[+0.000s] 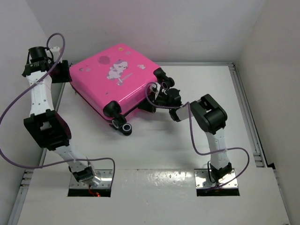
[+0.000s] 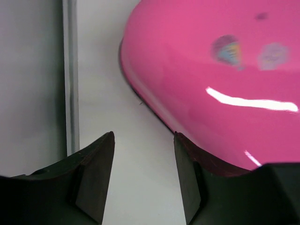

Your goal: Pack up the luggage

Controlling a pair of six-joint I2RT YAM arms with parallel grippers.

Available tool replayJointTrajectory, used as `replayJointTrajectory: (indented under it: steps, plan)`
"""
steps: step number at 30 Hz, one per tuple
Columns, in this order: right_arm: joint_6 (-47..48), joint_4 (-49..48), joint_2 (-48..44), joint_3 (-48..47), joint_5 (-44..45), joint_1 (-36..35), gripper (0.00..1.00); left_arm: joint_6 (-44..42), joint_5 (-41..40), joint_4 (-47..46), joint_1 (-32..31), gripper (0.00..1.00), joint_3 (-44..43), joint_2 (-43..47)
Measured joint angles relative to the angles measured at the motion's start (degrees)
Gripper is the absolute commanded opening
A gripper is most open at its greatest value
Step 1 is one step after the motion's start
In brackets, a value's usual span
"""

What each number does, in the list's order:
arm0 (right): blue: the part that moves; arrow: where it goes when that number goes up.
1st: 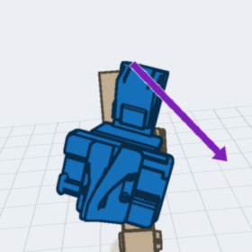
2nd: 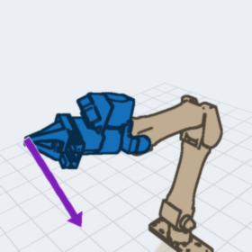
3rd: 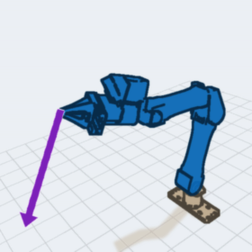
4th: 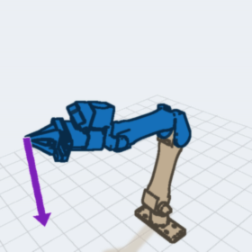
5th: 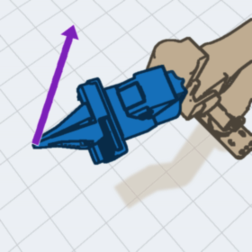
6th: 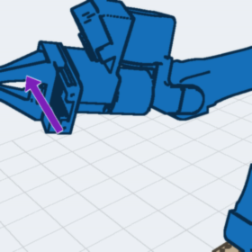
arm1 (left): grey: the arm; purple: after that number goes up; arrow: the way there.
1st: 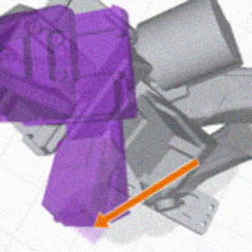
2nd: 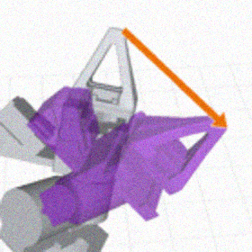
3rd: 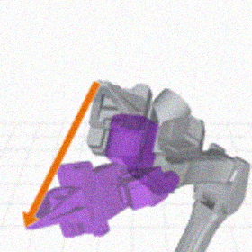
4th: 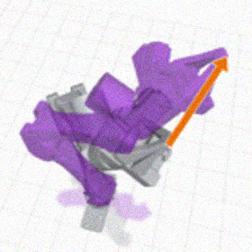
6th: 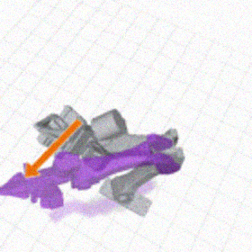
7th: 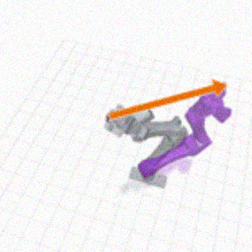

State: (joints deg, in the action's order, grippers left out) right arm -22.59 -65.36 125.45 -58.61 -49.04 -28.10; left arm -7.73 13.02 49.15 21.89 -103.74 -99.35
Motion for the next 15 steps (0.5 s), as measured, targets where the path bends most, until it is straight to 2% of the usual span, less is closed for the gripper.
replayJointTrajectory:
  steps: [6,11,15]
  plan:
    - [7.2,6.8,-4.8,2.8,6.0,-1.3,0.0,7.1,-0.6,1.5,5.5,0.64,0.3,-7.5]
    - [13.2,11.8,-15.4,9.1,10.5,0.7,0.0,11.3,-0.7,0.8,4.7,0.65,1.8,-10.6]
    - [17.2,14.2,-21.4,10.3,14.4,3.3,0.0,12.1,-0.8,-1.0,3.3,0.66,1.5,-10.8]
